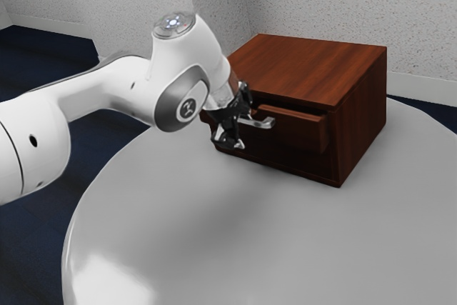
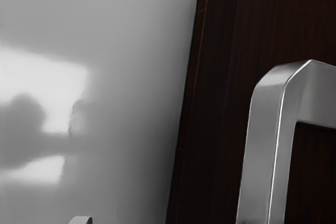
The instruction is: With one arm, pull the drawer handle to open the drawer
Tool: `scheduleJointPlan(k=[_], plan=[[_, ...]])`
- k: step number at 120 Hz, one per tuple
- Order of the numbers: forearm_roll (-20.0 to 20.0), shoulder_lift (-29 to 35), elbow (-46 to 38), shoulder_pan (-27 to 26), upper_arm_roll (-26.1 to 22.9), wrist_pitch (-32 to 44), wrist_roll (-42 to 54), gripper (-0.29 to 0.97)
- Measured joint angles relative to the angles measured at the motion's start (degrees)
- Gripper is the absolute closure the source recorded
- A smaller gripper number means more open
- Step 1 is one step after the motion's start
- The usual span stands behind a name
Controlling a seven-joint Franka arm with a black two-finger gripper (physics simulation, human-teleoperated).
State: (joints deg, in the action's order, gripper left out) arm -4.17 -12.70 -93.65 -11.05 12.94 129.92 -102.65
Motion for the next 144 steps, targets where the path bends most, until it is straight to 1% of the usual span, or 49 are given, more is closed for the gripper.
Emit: scheduleJointPlan(k=[57,144], plan=[[-0.1,3.6,-4.2,0.0,0.0,-0.1,-0.2,0.35],[-0.4,11.5,-14.0,0.3,-0.7,0.8,-1.1,0.35]])
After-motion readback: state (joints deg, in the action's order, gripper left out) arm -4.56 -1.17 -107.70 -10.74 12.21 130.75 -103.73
